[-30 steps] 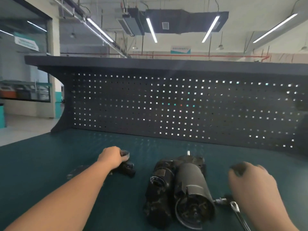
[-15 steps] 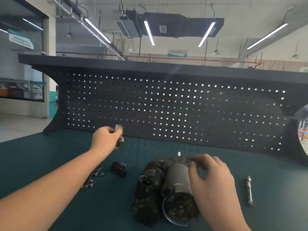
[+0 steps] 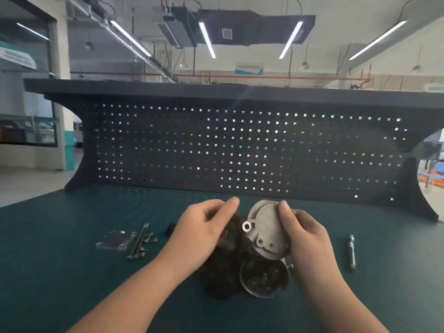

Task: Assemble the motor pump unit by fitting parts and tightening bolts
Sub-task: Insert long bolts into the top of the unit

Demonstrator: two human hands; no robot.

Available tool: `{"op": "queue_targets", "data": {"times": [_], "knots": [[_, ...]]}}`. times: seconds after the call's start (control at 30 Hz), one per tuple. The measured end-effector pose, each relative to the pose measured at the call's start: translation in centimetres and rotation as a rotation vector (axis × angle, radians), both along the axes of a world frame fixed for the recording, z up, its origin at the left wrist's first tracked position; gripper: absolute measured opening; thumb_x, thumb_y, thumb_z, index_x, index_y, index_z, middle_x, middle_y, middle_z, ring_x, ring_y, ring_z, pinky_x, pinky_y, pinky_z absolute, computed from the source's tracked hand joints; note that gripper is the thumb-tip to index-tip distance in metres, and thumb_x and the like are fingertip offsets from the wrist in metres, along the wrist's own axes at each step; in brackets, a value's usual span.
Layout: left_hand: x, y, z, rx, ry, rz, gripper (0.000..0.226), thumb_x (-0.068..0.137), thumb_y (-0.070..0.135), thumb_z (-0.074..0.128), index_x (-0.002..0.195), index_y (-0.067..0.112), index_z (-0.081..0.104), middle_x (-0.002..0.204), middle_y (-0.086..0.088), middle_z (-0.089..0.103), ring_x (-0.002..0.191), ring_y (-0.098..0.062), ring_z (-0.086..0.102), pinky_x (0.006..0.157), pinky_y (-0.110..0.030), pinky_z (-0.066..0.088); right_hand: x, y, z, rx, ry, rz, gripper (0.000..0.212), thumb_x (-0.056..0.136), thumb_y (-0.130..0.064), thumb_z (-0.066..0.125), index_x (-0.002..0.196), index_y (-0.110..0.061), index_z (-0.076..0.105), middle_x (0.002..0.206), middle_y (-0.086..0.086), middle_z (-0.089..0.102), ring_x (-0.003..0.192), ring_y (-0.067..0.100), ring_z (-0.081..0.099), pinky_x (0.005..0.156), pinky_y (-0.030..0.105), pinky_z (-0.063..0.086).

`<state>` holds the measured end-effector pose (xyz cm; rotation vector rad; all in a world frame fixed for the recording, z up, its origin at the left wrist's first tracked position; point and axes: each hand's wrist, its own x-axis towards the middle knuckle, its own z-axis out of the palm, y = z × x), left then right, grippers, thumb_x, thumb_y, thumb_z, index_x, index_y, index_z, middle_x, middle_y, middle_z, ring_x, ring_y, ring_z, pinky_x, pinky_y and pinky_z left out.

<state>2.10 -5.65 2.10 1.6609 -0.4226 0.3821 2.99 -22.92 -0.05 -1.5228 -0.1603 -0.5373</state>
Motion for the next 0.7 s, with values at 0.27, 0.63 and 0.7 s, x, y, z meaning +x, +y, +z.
{"op": "queue_targets", "data": {"times": [0.27,0.63,0.7], "knots": [[2.0,0.3,-7.3,0.599,0.284,0.127,0.121,0.056,0.055,0.084,0.142,0.033,0.002,0.133,0.011,0.036,0.113,-0.002,0.045,0.091,-0.009,0.034,0.9,0.4,-2.3,0.346,0.277,-0.183,0.039,0.094,-0.034,0.058,0.069,-0.007,0.070,0.057,0.003,0.070,0.070,0.022,0.067,0.062,0.028,0.046],[0.6,-0.4,-3.9,0.524,0.402,0.306,0.117,0.046,0.058,0.063,0.143,0.039,0.001,0.097,0.019,0.049,0.092,-0.004,0.056,0.079,-0.013,0.038,-1.2,0.8,0.7,0.404,0.363,-0.127,0.043,0.095,-0.027,0.058,0.068,0.005,0.064,0.049,0.005,0.065,0.066,0.026,0.059,0.058,0.033,0.041],[-0.2,-0.3,-2.4,0.559,0.446,0.323,0.120,0.041,0.057,0.061,0.144,0.039,0.000,0.097,0.016,0.050,0.088,-0.003,0.058,0.079,-0.016,0.040,-1.7,0.6,1.6,0.379,0.355,-0.001,0.044,0.097,-0.031,0.052,0.090,0.011,0.064,0.082,0.025,0.070,0.084,0.038,0.064,0.072,0.042,0.049]]}}
